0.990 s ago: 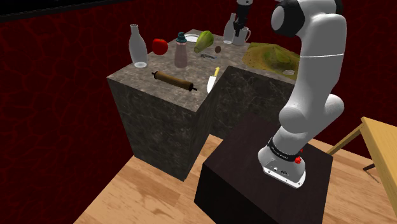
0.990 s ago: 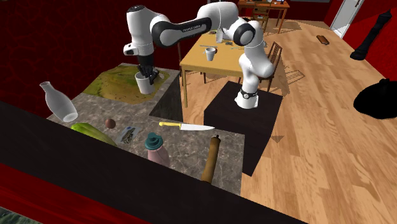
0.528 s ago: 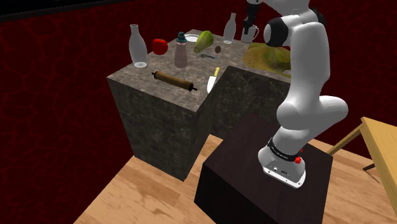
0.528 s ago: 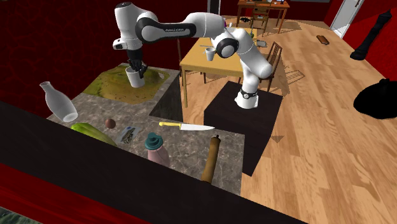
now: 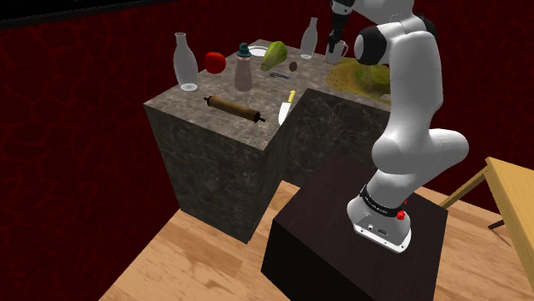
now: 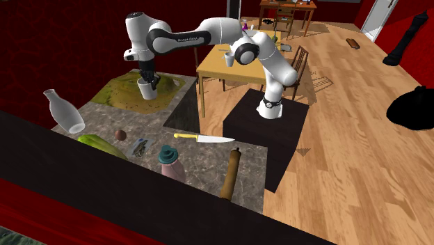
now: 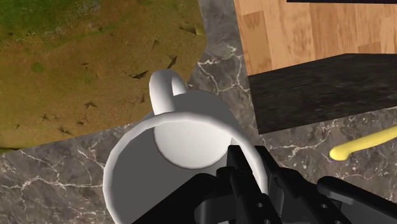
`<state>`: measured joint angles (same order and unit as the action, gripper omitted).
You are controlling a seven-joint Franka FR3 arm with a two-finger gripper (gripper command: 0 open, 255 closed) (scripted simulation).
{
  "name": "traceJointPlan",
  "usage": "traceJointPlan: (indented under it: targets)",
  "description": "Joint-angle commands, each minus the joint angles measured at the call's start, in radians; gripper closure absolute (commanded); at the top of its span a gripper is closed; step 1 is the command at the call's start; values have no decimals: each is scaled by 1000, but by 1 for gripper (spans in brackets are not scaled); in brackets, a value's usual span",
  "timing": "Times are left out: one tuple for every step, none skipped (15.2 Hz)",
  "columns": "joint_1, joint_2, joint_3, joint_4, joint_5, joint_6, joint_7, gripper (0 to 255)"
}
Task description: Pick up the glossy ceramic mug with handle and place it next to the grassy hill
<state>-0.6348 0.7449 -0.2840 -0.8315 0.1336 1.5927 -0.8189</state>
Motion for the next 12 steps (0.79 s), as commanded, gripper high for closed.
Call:
traceJointPlan:
  targets:
    - [11,-23,-2,-65,-4,42,-1,255]
    - [14,-30,-3,-90,-4,60,-2,255]
    - [17,-35,-3,-112,-5,77,-2,255]
    - [20,-39,-3,-134,-6,94,-2,255]
    - [23,-43,-4,-154,-6,110,-2,255]
    - [25,-46,-4,-173,-7,126,-3,255]
    - [27,-48,-4,-191,-7,141,-3,255]
    - [29,-50,-4,-208,-7,156,-3,255]
    - [31,-52,-4,-224,-7,170,-3,255]
    - [33,-53,-4,-239,-7,185,-3,255]
    - [35,-54,-4,-254,-7,198,-4,255]
    - [36,-54,-3,-268,-7,212,-4,255]
